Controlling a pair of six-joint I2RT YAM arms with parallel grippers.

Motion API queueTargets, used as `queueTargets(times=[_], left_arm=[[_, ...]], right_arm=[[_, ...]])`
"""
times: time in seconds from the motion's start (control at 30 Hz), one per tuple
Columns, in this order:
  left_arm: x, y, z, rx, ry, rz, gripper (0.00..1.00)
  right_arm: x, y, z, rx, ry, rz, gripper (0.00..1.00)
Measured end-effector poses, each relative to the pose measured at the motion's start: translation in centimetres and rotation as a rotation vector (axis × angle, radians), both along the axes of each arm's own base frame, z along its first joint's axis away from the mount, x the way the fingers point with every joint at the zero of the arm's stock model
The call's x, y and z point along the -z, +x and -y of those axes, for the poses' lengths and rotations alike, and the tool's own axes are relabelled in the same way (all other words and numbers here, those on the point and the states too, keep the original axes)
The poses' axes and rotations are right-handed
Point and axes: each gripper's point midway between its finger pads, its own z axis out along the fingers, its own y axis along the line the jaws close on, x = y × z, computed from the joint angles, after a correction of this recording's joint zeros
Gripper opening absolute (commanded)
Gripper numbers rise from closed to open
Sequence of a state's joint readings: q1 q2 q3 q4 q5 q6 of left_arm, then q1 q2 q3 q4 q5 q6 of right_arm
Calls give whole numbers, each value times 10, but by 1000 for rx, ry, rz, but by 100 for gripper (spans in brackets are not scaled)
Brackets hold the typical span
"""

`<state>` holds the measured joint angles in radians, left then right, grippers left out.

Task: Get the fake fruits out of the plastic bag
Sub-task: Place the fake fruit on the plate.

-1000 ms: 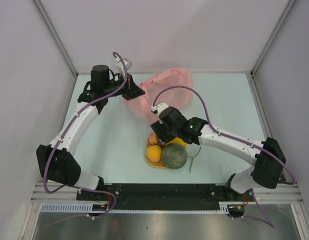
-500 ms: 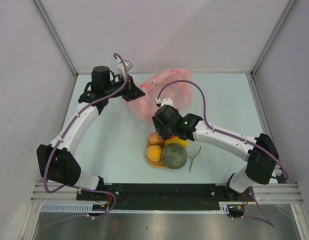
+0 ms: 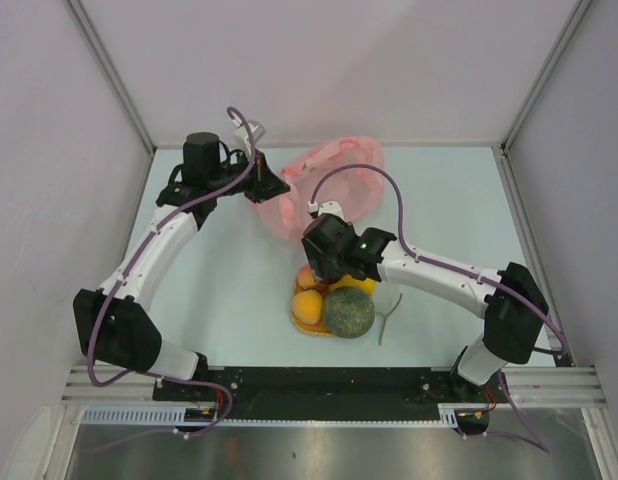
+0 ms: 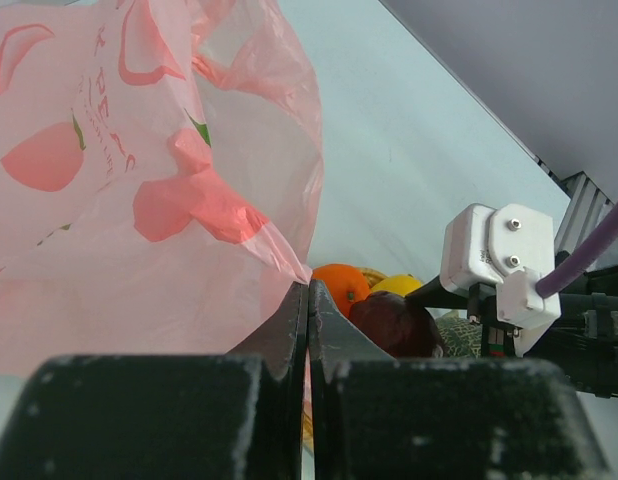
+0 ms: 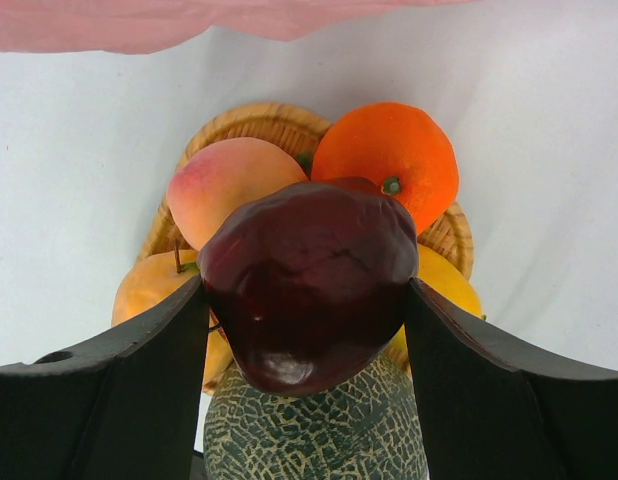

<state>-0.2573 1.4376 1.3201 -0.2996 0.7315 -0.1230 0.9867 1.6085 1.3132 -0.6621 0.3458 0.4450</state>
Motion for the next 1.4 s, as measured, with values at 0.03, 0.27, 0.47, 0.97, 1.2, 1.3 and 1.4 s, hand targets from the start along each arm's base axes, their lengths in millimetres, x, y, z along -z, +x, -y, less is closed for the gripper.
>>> queueTargets(times=[0.03,0.27,0.47,0.97,1.2,1.3,1.4], left_arm=[[0,0,0,0,0,1,0],[-3,-2,0,1,-2,8,0],[-3,-2,0,1,-2,8,0],[-3,-2,0,1,-2,8,0],[-3,-2,0,2,-2,7,0],[-3,-2,0,1,-1,7,0],[-2,-3,0,2,0,7,0]], right_arm=[[0,0,0,-2,1,-2,30],[1,-1,-1,-4,2,-5,39],[1,-1,0,-4,-1,-7,53],[2,-5,-5,-42,8,-22,93],[0,-7,-12,-93,21,-19,100],[-1,-7,-13,-96,24,-15,100],[-5,-1,-11,-98,29,0,100]])
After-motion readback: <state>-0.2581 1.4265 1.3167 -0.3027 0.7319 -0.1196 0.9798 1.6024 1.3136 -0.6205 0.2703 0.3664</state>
